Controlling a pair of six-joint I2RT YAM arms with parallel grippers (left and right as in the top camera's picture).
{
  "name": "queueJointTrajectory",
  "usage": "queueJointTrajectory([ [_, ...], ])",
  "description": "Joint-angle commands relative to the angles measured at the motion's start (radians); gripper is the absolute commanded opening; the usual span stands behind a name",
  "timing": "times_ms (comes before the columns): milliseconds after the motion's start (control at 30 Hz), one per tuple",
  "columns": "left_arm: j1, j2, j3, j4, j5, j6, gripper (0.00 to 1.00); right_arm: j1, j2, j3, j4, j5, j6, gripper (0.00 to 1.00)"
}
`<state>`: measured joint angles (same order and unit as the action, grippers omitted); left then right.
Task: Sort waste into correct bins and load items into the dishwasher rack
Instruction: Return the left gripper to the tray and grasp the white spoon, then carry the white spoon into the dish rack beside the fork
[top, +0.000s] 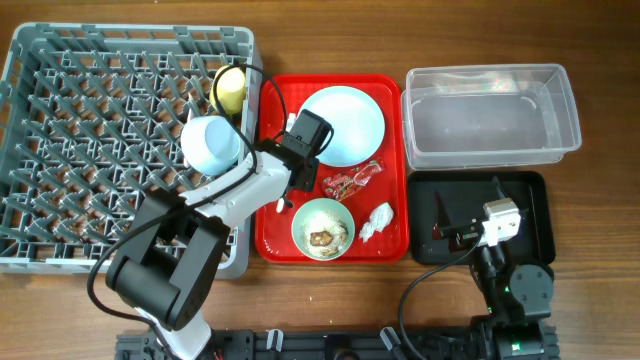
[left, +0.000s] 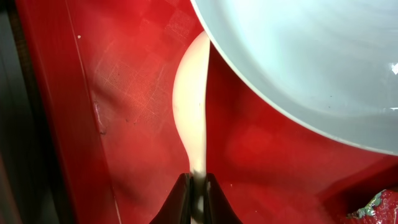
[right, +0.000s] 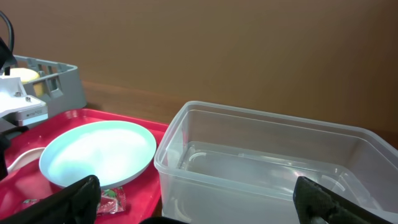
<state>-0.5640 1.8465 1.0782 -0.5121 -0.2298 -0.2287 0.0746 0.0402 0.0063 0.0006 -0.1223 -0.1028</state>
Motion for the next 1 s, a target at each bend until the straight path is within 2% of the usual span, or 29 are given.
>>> queueJointTrajectory([
  [0, 0.003, 0.058, -0.026, -0.004, 0.057, 0.011, 0.04, -0.004, -0.004, -0.001, 0.006, 0.013, -0.002, 1.00],
  [133, 0.035, 0.086, -0.027, -0.005, 0.057, 0.008, 0.04, -0.004, -0.004, -0.001, 0.006, 0.013, -0.002, 1.00],
  [200, 0.038, 0.086, -0.027, -0.005, 0.058, 0.007, 0.09, -0.004, -0.004, -0.001, 0.006, 0.013, -0.002, 1.00],
  [300, 0.038, 0.087, -0.027, -0.005, 0.057, 0.005, 0.12, -0.004, -0.004, -0.001, 0.006, 0.013, -0.002, 1.00],
  [467, 0.038, 0.087, -0.027, -0.005, 0.057, 0.005, 0.04, -0.004, -0.004, -0.001, 0.006, 0.013, -0.002, 1.00],
  [800, 0.051, 0.081, -0.027, -0.046, 0.027, 0.004, 0.04, -0.004, -0.004, -0.001, 0.006, 0.013, -0.002, 1.00],
  [967, 0.051, 0.013, -0.027, -0.047, 0.028, 0.004, 0.04, -0.004, -0.004, -0.001, 0.006, 0.013, -0.002, 1.00],
])
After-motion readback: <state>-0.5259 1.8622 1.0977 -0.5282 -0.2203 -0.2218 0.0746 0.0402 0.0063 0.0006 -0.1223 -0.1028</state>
